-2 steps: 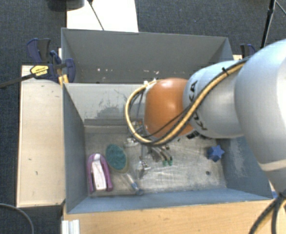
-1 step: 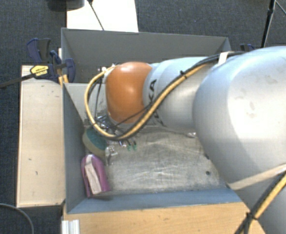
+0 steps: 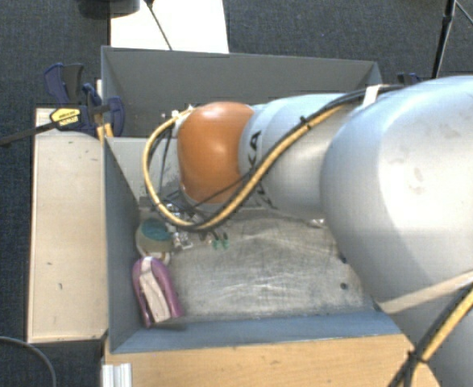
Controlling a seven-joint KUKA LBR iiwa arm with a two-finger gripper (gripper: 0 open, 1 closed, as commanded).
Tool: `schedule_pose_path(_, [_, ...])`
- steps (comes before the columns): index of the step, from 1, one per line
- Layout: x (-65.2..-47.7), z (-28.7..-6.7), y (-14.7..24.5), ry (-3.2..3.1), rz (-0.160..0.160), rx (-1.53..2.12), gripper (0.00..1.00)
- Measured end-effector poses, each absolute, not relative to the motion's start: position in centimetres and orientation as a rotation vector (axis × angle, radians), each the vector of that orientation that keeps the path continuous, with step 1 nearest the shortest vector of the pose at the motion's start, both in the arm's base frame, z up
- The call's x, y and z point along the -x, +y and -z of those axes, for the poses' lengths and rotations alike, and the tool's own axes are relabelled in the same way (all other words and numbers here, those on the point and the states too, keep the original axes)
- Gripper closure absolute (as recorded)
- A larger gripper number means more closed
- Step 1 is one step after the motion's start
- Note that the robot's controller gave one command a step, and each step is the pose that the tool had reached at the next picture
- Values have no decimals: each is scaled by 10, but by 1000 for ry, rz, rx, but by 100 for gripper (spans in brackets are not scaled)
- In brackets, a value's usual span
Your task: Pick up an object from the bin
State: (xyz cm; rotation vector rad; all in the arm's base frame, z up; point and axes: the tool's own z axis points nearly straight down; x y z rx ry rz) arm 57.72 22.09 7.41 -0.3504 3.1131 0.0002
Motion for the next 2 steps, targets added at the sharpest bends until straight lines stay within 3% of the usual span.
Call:
schedule_pose_path(1, [-584, -196, 215, 3108, -3, 364, 100])
schedule_pose_path(2, [-589, -298, 226, 2923, -1, 1123, 100])
